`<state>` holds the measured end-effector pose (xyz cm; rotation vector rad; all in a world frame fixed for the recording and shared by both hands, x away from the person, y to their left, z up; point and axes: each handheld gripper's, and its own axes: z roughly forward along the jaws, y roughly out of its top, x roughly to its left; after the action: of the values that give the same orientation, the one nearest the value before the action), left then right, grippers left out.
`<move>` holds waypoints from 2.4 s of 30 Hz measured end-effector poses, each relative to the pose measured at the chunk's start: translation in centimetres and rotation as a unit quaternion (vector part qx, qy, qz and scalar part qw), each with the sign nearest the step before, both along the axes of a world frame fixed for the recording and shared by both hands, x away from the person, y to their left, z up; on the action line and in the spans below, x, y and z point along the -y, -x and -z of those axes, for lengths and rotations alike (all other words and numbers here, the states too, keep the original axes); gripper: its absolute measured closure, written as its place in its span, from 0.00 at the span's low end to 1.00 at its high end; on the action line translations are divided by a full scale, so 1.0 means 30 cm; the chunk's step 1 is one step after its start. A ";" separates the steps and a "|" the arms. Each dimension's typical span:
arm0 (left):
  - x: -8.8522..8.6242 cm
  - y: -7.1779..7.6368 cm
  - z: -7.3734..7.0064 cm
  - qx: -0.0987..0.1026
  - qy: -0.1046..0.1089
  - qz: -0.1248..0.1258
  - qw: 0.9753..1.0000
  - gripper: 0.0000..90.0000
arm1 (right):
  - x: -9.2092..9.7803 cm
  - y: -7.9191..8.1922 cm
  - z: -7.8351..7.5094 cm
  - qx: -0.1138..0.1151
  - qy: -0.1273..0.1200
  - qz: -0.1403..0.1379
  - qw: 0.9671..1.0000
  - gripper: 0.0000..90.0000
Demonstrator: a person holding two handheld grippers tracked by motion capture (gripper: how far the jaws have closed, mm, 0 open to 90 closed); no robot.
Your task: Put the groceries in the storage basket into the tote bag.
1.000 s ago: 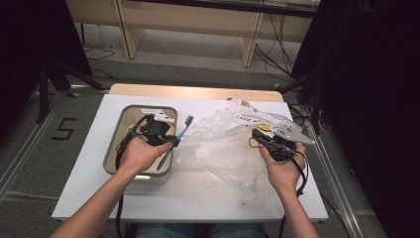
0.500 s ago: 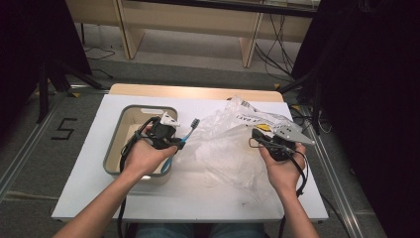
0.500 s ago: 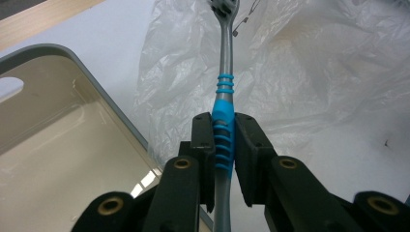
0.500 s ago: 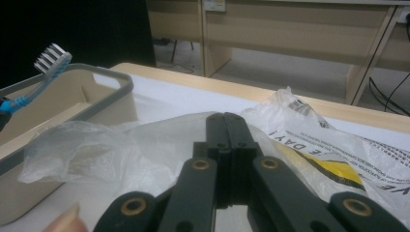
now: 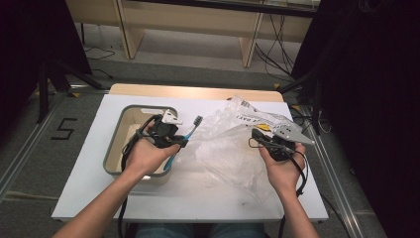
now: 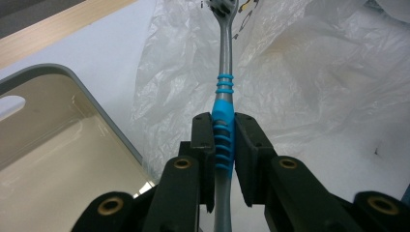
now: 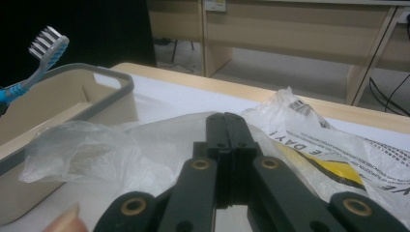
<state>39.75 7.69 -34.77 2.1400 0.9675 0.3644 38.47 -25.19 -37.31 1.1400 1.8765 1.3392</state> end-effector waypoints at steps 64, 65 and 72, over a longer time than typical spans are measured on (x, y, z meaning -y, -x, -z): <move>0.205 0.054 0.090 -0.034 -0.031 0.075 0.996 0.88 | -0.002 0.002 -0.001 0.001 -0.001 -0.001 1.000 1.00; 0.208 0.053 0.093 -0.034 -0.032 0.075 0.996 0.88 | -0.002 0.002 -0.001 0.001 -0.001 -0.001 1.000 1.00; 0.236 0.047 0.111 -0.040 -0.041 0.079 0.995 0.88 | -0.002 0.003 -0.002 0.002 -0.001 -0.002 1.000 1.00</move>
<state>38.32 0.60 -38.10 2.3038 0.8329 0.2464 38.40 -25.11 -37.24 1.1349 1.8761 1.3447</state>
